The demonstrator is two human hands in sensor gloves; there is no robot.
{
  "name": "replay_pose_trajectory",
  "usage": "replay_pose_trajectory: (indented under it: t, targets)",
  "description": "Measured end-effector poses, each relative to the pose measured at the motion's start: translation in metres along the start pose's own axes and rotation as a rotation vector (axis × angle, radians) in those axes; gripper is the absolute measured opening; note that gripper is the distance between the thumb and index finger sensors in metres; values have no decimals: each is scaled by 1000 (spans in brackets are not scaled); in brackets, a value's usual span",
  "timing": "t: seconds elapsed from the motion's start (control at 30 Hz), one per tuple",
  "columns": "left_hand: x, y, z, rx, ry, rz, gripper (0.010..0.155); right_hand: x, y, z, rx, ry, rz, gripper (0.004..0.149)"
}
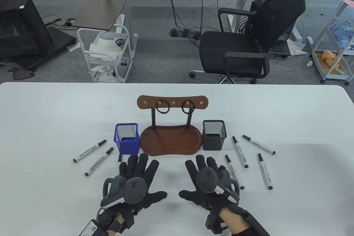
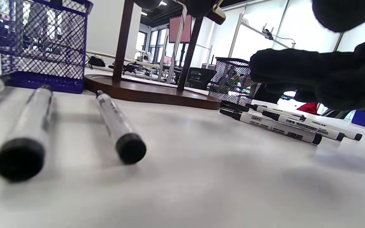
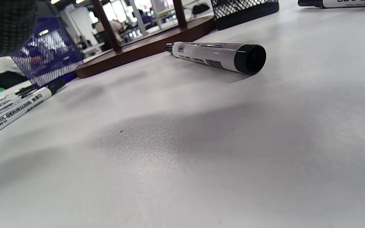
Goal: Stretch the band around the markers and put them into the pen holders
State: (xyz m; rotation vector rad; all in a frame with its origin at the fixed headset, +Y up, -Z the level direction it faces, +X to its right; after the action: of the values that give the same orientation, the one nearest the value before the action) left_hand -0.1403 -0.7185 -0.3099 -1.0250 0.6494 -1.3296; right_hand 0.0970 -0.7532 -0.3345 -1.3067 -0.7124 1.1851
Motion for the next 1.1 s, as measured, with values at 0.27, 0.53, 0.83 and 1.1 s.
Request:
replay_pose_trajectory:
  t: [0.27,0.53,0.83,1.1]
  targets:
    - [-42,21,4,-13,-40,29,103,3,0,-1,1,12,-7,97]
    - [-76,49,-10,-107,-207,95,102,4,1,-7,-14,32,-4,96]
    - [-87,86,-38,-244,-587,137,90,9,-2,-8,-9,30,-34,96]
    - [-81,110,-57,-366,-861,184,84,10,-3,-8,0,32,-34,96]
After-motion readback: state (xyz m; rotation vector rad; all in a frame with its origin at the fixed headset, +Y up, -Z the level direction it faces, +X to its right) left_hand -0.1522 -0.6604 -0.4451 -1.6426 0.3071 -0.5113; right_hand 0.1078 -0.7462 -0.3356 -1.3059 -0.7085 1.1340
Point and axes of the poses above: the tracker on the back of each hand, its own z axis roughly to the thumb side, its own y axis roughly from the wrist to the fingertips, x = y × z, the point moved 3 cm from there along y, roughly from the wrist to the fingertips, and after that the axes turned 4 degrees about -z, right-handed, at the moved point
